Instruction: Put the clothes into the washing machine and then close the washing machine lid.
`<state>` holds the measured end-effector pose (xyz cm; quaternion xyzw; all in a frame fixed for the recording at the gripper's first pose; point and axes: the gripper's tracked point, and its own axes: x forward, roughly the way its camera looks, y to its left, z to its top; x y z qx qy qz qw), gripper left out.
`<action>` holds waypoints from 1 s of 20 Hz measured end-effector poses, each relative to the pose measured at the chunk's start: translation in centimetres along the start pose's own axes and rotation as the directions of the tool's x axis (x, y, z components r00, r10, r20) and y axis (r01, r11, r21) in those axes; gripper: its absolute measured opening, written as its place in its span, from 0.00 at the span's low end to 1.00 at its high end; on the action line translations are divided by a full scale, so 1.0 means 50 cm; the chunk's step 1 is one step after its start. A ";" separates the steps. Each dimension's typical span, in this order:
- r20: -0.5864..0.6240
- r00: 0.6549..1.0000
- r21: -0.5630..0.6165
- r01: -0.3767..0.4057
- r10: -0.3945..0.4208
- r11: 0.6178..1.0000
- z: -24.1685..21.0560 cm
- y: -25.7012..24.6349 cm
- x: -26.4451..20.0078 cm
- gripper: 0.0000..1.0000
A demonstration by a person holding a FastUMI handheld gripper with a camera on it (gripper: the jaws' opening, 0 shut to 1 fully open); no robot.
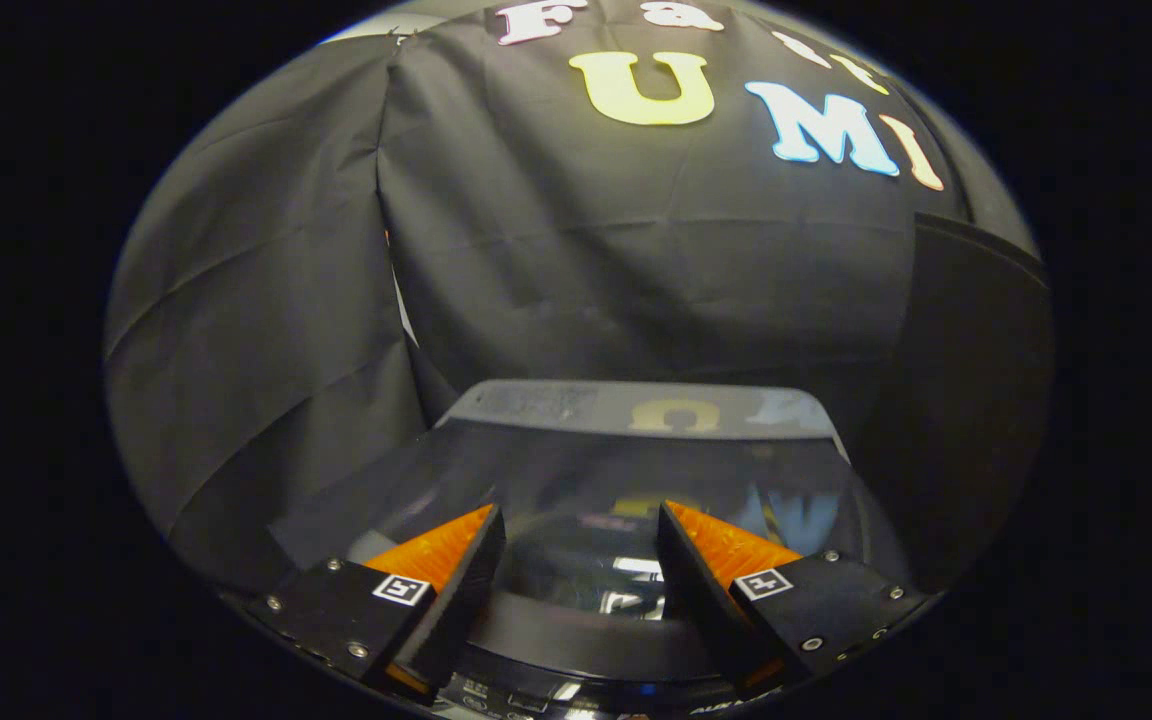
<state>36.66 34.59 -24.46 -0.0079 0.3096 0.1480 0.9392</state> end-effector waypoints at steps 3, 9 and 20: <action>-0.015 1.000 -0.019 -0.002 0.002 1.000 -0.024 0.004 -0.020 0.96; 0.010 1.000 -0.001 0.005 -0.005 1.000 -0.014 0.006 -0.056 0.96; 0.233 0.972 0.021 -0.009 0.004 1.000 0.153 -0.041 -0.247 0.96</action>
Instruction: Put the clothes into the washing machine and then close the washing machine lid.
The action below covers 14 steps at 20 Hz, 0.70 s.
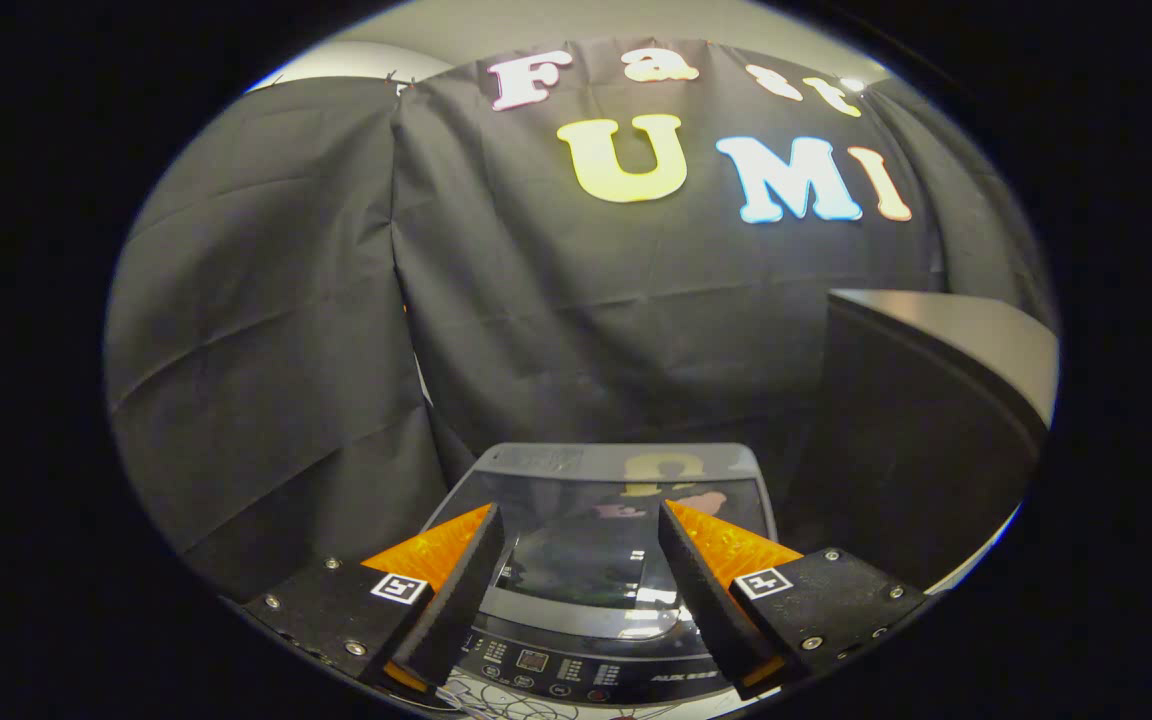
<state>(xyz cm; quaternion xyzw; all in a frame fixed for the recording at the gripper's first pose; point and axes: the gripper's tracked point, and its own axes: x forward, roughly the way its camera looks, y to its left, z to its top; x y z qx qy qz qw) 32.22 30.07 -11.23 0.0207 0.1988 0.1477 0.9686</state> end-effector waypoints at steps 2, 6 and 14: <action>0.041 0.999 -0.015 -0.004 0.004 1.000 0.035 -0.028 -0.044 0.96; 0.113 0.993 -0.037 -0.009 0.013 0.999 0.094 -0.101 -0.150 0.96; 0.223 0.973 -0.009 0.057 -0.054 0.998 0.158 -0.295 -0.360 0.95</action>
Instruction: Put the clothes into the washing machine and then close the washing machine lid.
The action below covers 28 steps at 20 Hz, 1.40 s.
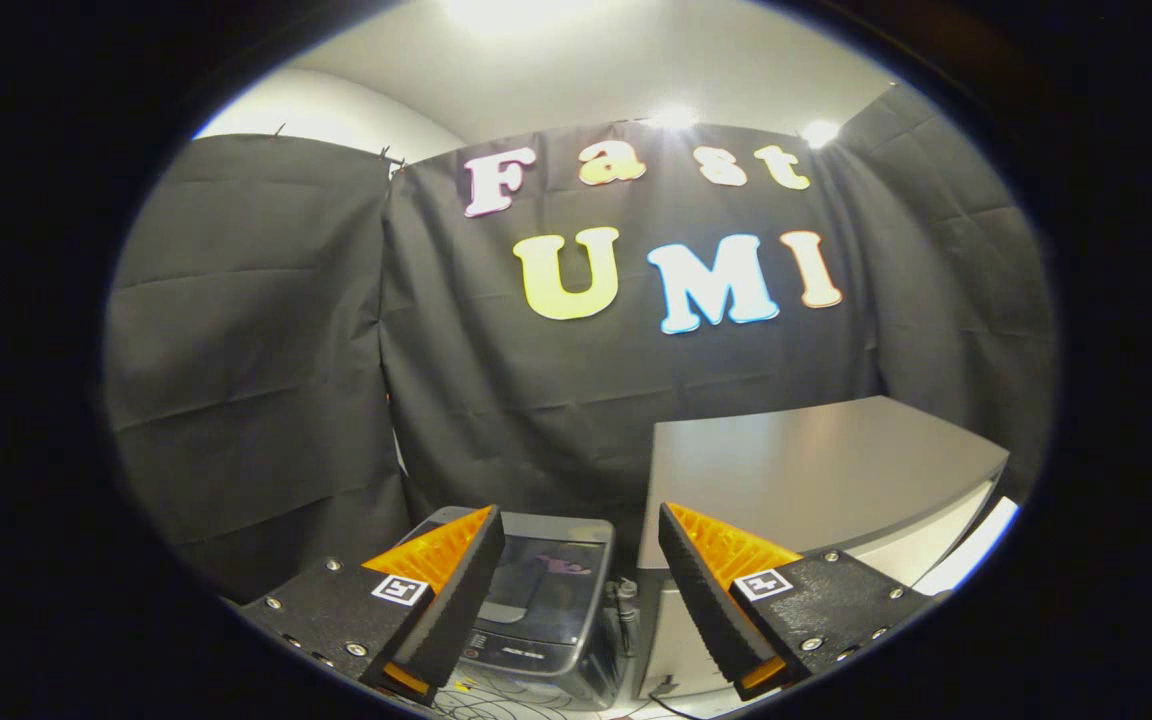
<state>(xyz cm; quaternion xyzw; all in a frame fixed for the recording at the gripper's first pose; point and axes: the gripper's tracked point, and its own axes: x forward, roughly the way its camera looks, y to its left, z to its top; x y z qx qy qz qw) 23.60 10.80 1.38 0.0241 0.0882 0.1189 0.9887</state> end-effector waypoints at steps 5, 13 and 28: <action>0.037 0.998 -0.016 0.058 -0.057 0.998 0.027 -0.109 -0.102 0.95; 0.088 0.986 -0.011 0.144 -0.142 0.990 0.055 -0.238 -0.247 0.95; 0.109 0.977 0.004 0.187 -0.186 0.982 0.061 -0.311 -0.366 0.95</action>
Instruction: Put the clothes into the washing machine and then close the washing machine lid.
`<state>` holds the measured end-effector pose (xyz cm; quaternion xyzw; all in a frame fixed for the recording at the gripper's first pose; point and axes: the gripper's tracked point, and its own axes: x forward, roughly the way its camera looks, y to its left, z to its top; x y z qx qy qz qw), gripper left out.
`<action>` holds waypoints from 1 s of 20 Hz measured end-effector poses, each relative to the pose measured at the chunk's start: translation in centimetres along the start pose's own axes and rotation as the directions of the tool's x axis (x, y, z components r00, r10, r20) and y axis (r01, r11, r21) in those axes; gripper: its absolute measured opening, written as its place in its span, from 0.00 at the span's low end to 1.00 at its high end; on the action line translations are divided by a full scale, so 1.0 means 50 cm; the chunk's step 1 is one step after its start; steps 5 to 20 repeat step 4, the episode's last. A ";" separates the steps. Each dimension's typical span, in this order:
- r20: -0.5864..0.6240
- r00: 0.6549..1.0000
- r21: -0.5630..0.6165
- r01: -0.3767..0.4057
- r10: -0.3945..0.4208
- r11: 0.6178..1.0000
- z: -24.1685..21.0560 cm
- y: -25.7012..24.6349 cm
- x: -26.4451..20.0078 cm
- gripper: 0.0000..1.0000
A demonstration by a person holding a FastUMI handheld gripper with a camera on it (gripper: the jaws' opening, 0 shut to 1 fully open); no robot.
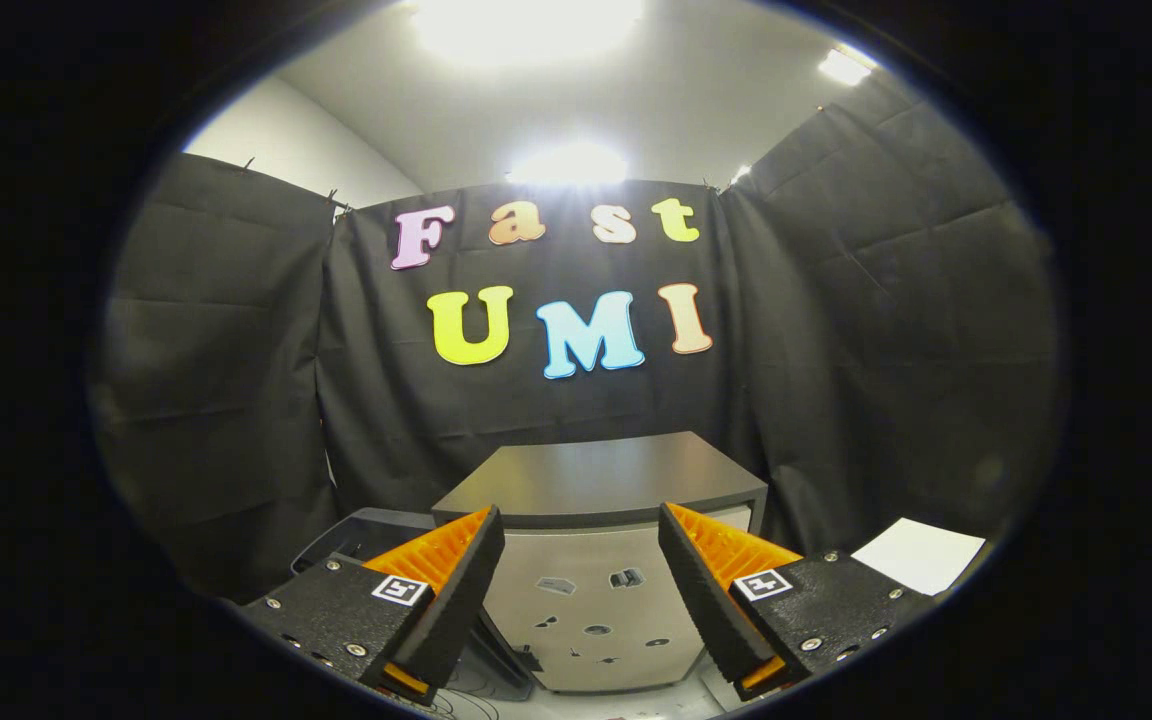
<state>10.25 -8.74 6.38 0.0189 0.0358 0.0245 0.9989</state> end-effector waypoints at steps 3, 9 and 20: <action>-0.005 1.000 -0.003 -0.004 0.004 1.000 0.002 -0.002 -0.005 0.95; -0.005 1.000 -0.004 -0.004 0.004 1.000 0.004 -0.004 -0.005 0.95; -0.005 1.000 -0.004 -0.004 0.004 1.000 0.004 -0.004 -0.005 0.95</action>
